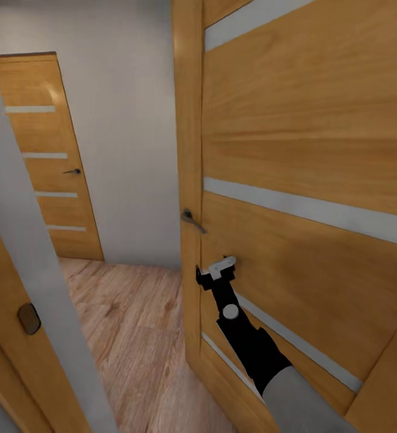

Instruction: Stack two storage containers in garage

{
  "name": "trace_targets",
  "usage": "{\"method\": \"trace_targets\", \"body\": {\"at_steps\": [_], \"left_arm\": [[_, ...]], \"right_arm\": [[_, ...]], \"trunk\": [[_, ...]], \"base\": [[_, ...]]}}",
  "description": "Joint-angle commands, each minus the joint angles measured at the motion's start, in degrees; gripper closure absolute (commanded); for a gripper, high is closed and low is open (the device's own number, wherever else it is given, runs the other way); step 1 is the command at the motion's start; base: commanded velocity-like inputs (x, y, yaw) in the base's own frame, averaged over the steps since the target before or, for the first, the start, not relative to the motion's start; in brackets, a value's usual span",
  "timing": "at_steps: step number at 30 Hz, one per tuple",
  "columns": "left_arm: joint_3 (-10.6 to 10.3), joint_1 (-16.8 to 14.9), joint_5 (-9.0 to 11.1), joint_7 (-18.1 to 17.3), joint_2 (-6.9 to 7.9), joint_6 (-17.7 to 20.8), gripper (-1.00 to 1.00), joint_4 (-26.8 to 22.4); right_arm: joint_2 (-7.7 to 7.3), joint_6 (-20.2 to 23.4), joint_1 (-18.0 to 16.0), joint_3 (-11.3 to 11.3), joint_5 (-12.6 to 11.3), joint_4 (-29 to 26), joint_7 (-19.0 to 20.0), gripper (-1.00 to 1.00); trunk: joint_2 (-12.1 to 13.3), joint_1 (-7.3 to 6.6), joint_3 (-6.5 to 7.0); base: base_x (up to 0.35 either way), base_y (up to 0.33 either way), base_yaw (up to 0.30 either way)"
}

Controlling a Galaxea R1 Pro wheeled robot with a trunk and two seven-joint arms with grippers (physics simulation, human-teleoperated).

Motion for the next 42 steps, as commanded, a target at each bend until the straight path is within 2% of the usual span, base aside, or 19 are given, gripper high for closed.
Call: {"method": "trace_targets", "body": {"at_steps": [1,4,10,14,15,19,20,21,23,24,25,27,29,33,36,37,40,42], "left_arm": [[0.3,0.0,0.2,0.0,-0.01,-0.1,-1.00,0.0],[0.3,0.0,0.2,0.0,-0.01,-0.1,-1.00,0.0],[0.3,0.0,0.2,0.1,-0.01,-0.2,-1.00,0.0],[0.4,0.0,0.2,0.1,-0.01,-0.2,-1.00,0.0],[0.4,0.0,0.2,0.1,-0.01,-0.2,-1.00,0.0],[0.4,0.0,0.2,0.1,-0.01,-0.2,-1.00,0.0],[0.4,0.0,0.2,0.1,-0.01,-0.2,-1.00,0.0],[0.4,0.0,0.2,0.1,-0.01,-0.2,-1.00,0.0],[0.4,0.0,0.2,0.1,-0.01,-0.2,-1.00,0.0],[0.4,0.0,0.2,0.1,-0.01,-0.2,-1.00,0.0],[0.4,0.0,0.2,0.1,-0.01,-0.2,-1.00,0.0],[0.4,0.0,0.2,0.1,-0.01,-0.2,-1.00,0.0],[0.4,0.0,0.2,0.1,-0.01,-0.2,-1.00,0.0],[0.4,0.0,0.2,0.1,-0.01,-0.2,-1.00,0.0],[0.4,0.0,0.2,0.1,-0.01,-0.2,-1.00,0.0],[0.4,0.0,0.1,0.1,-0.01,-0.2,-1.00,0.0],[0.4,0.0,0.1,0.1,-0.01,-0.3,-1.00,0.0],[0.4,0.0,0.1,0.1,-0.01,-0.3,-1.00,0.0]], "right_arm": [[0.00,-1.0,-0.1,0.0,0.5,0.1,-0.5,-1.00],[0.00,-3.1,-0.1,0.1,0.3,0.4,-0.5,-1.00],[0.00,-3.7,-0.1,0.3,0.4,0.9,-0.5,-1.00],[0.00,-6.4,-0.1,0.2,0.5,4.0,-0.4,-1.00],[0.00,-6.7,-0.1,0.1,0.2,6.5,-0.5,-1.00],[0.00,-5.5,-0.1,-0.1,-0.1,8.9,-3.1,-1.00],[0.00,-5.2,-0.1,-0.1,-1.4,9.0,-5.4,-1.00],[0.00,-4.9,-0.1,-0.1,-4.5,8.9,-6.5,-1.00],[0.00,-4.1,-0.1,0.1,-7.3,8.7,-6.9,-1.00],[0.00,-3.6,-0.1,0.2,-7.9,8.6,-7.0,-1.00],[0.00,-1.2,-0.1,0.5,-9.3,8.4,-6.8,-1.00],[0.00,1.1,-0.2,1.2,-9.8,8.4,-6.1,-1.00],[0.00,3.8,-1.0,2.2,-10.0,8.3,-5.5,-1.00],[0.00,11.4,-5.6,3.7,-10.2,8.3,-4.5,-1.00],[0.00,13.9,-8.8,4.0,-10.2,8.3,-4.3,-1.00],[0.00,14.6,-12.6,4.2,-10.4,8.3,-4.4,-1.00],[0.00,14.3,-15.5,4.2,-10.7,8.4,-4.6,-1.00],[0.00,14.2,-16.2,4.2,-10.8,8.2,-4.8,-1.00]], "trunk": [[0.0,0.01,-0.05],[0.0,0.01,-0.05],[0.0,0.01,-0.05],[0.0,0.01,-0.05],[0.0,0.01,-0.05],[0.0,0.01,-0.05],[0.0,0.01,-0.05],[0.0,0.01,-0.05],[0.0,0.01,-0.05],[0.0,0.01,-0.05],[0.0,0.01,-0.05],[0.0,0.01,-0.05],[0.0,0.01,-0.05],[0.0,0.01,-0.05],[0.0,0.01,-0.05],[0.0,0.01,-0.05],[0.0,0.01,-0.05],[0.0,0.01,-0.05]], "base": [[0.068,0.000,0.000],[0.027,0.000,0.000],[0.004,0.000,0.000],[0.000,0.000,0.000],[0.000,0.000,0.000],[0.000,0.000,0.000],[0.000,0.000,0.000],[0.000,0.000,0.000],[0.000,0.000,0.000],[0.000,0.000,0.000],[0.000,0.000,0.000],[0.000,0.000,0.000],[0.000,0.000,0.000],[0.000,0.000,0.000],[0.000,0.000,0.000],[0.000,0.000,0.000],[0.000,0.000,0.000],[0.000,0.000,0.000]]}}
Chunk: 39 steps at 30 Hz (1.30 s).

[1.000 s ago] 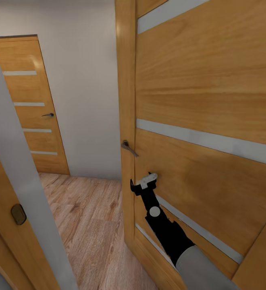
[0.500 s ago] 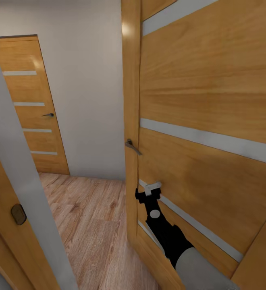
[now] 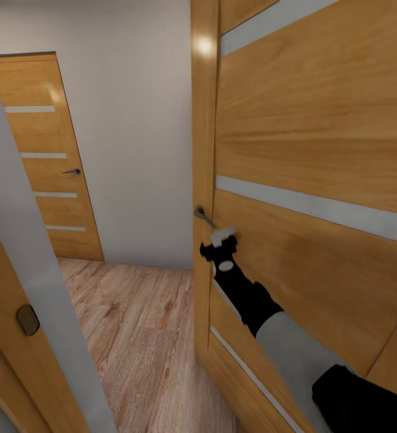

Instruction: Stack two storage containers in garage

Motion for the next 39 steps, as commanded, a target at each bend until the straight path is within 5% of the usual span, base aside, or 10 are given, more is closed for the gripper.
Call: {"method": "trace_targets", "body": {"at_steps": [1,8,11,12,18,24,39], "left_arm": [[0.3,0.0,0.2,0.0,-0.01,-0.1,-1.00,0.0],[0.3,0.0,0.2,0.0,-0.01,-0.1,-1.00,0.0],[0.3,0.0,0.1,0.0,-0.07,-0.1,-1.00,0.0],[0.3,0.0,0.2,0.0,-0.08,-0.1,-1.00,0.0],[0.3,0.0,0.1,0.0,-0.10,-0.1,-1.00,0.0],[0.3,0.0,0.1,0.0,-0.07,-0.1,-1.00,0.0],[0.3,0.0,0.2,0.0,-0.02,-0.1,-1.00,0.0]], "right_arm": [[0.00,0.6,-0.3,0.1,0.7,-0.3,-0.6,-1.00],[0.00,1.2,-0.7,0.1,0.6,-0.7,-0.8,-1.00],[0.00,-0.8,-0.7,2.9,0.9,-0.7,-0.5,-1.00],[0.00,-3.1,-0.7,5.9,0.7,-0.2,-0.3,-1.00],[0.00,-9.2,-0.3,7.3,0.5,0.4,-1.1,-1.00],[0.00,-9.8,-0.1,12.4,0.3,1.1,-1.1,-1.00],[0.00,-9.9,-0.1,13.6,-2.0,1.9,-1.1,-1.00]], "trunk": [[0.0,0.00,-0.05],[0.0,0.00,-0.05],[0.0,0.00,-0.05],[0.0,0.00,-0.05],[0.0,0.00,-0.05],[0.0,0.00,-0.05],[0.0,0.00,-0.05]], "base": [[0.000,0.000,0.000],[0.000,0.000,0.000],[0.000,0.000,0.000],[0.000,0.000,0.000],[0.000,0.000,0.000],[0.000,0.000,0.000],[0.000,0.000,0.000]]}}
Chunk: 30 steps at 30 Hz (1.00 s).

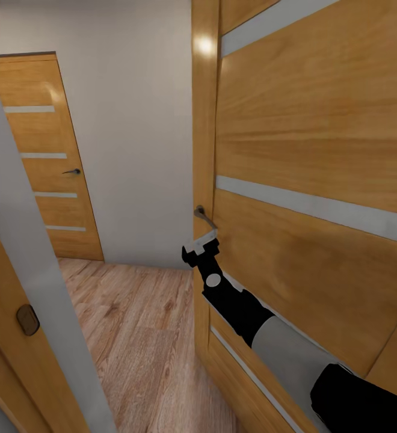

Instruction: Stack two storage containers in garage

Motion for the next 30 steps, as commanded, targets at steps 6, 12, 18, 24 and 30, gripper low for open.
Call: {"method": "trace_targets", "body": {"at_steps": [6,12,18,24,30], "left_arm": [[0.3,0.0,0.2,0.0,0.00,-0.1,-1.00,0.0],[0.4,0.0,0.3,0.3,-0.06,-0.1,-1.00,-0.1],[0.3,0.0,0.4,0.3,-0.01,-0.1,-1.00,-0.1],[0.3,0.0,0.4,0.3,0.02,0.0,-1.00,-0.1],[0.3,0.0,0.4,0.3,0.00,0.0,-1.00,0.0]], "right_arm": [[0.00,0.3,-0.1,0.2,-0.4,0.3,-0.5,-1.00],[0.00,-4.0,-0.1,-2.1,-4.7,8.3,-1.2,-1.00],[0.00,-4.4,-0.1,-3.4,-5.3,8.8,-1.3,-1.00],[0.00,-4.5,-0.1,-3.5,-5.5,8.8,-1.3,-1.00],[0.00,-4.2,-0.1,-3.5,-5.4,8.8,-1.3,-1.00]], "trunk": [[0.0,0.00,-0.06],[0.0,0.00,-0.06],[0.0,0.00,-0.06],[0.0,0.00,-0.06],[0.0,0.00,-0.06]], "base": [[0.000,0.000,0.000],[0.012,0.000,0.000],[0.147,0.000,0.000],[0.269,0.000,0.000],[0.306,0.000,0.000]]}}
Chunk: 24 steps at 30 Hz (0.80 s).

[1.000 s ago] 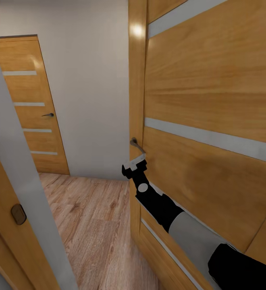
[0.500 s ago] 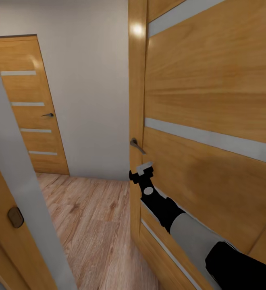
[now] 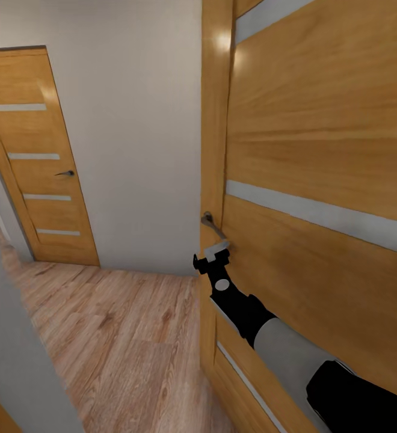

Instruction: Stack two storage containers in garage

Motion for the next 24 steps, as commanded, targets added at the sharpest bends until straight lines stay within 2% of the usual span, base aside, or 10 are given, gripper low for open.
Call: {"method": "trace_targets", "body": {"at_steps": [1,7,24], "left_arm": [[0.3,0.0,0.2,0.0,-0.01,-0.1,-1.00,0.0],[0.3,0.0,0.2,0.0,-0.01,-0.1,-1.00,0.0],[0.3,0.0,0.1,0.0,-0.01,-0.2,-1.00,-0.1]], "right_arm": [[0.00,0.1,-0.1,0.3,-0.4,0.0,-0.6,-1.00],[0.00,0.0,-0.1,0.5,-0.1,0.3,-0.6,-1.00],[0.00,-0.6,-0.1,0.1,-0.1,5.0,-1.4,-1.00]], "trunk": [[0.0,0.03,-0.06],[0.0,0.03,-0.06],[0.0,0.03,-0.06]], "base": [[0.310,0.000,0.000],[0.218,0.000,0.000],[0.007,-0.006,0.000]]}}
